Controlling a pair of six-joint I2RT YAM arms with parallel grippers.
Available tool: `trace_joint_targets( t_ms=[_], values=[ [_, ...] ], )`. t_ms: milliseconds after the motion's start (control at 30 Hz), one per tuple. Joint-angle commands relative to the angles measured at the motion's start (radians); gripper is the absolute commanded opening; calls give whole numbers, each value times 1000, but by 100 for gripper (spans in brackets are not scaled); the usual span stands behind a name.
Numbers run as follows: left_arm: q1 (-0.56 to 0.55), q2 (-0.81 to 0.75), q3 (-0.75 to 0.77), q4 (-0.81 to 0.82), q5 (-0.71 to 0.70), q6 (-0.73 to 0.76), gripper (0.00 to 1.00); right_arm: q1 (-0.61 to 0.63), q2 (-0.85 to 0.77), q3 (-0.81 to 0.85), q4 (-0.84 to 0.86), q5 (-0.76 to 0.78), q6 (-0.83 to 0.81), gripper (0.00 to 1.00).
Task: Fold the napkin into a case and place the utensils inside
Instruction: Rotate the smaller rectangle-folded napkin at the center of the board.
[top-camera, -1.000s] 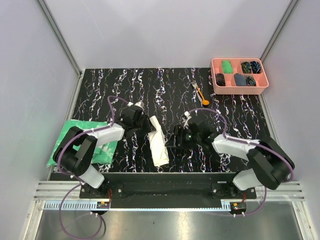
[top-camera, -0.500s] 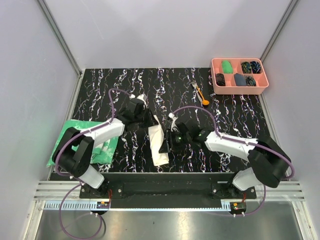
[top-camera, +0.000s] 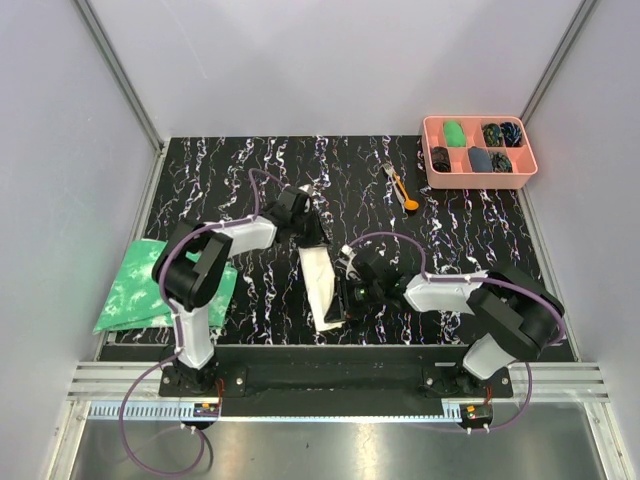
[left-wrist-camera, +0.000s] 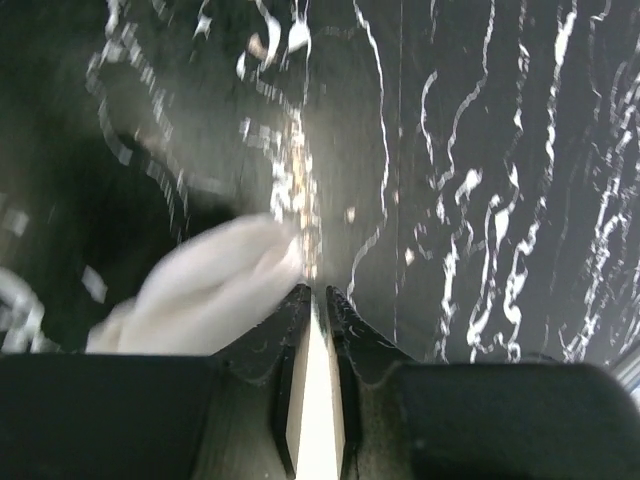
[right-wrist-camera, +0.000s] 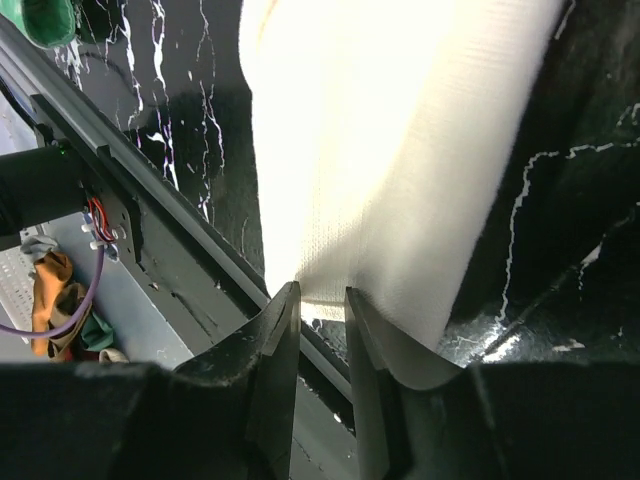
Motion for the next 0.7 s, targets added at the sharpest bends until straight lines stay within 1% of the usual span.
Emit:
trace_joint_targets(
  t_ms=[0, 133, 267, 367, 433, 500, 533, 567, 600, 633, 667],
  values=[
    [14, 73, 95, 19, 22, 57, 17, -1, 4, -35, -21, 99, -38, 34],
    [34, 104, 112, 10, 28, 78, 17, -38, 23, -52, -50, 110, -95, 33],
    [68, 87, 87, 11, 37, 90, 17, -58, 9, -28, -92, 137, -107, 34],
    [71, 43, 100, -39, -32, 127, 18, -101, 38, 15, -179, 142, -163, 37],
    [74, 15, 112, -112, -87, 123, 19, -128, 49, 67, -262, 174, -221, 37],
    [73, -77, 83, -102, -127, 109, 21, -170, 66, 106, -332, 209, -276, 40],
    [74, -112, 45, -95, -143, 86, 26, -183, 73, 158, -367, 234, -284, 41],
    [74, -184, 29, -91, -172, 78, 29, -217, 95, 190, -439, 265, -292, 43],
    [76, -219, 6, -102, -178, 66, 31, -234, 110, 224, -467, 266, -316, 46],
    [80, -288, -3, -110, -187, 60, 34, -248, 122, 292, -495, 265, -334, 48],
    [82, -319, -11, -119, -193, 55, 36, -280, 148, 322, -525, 289, -347, 51]
  ],
)
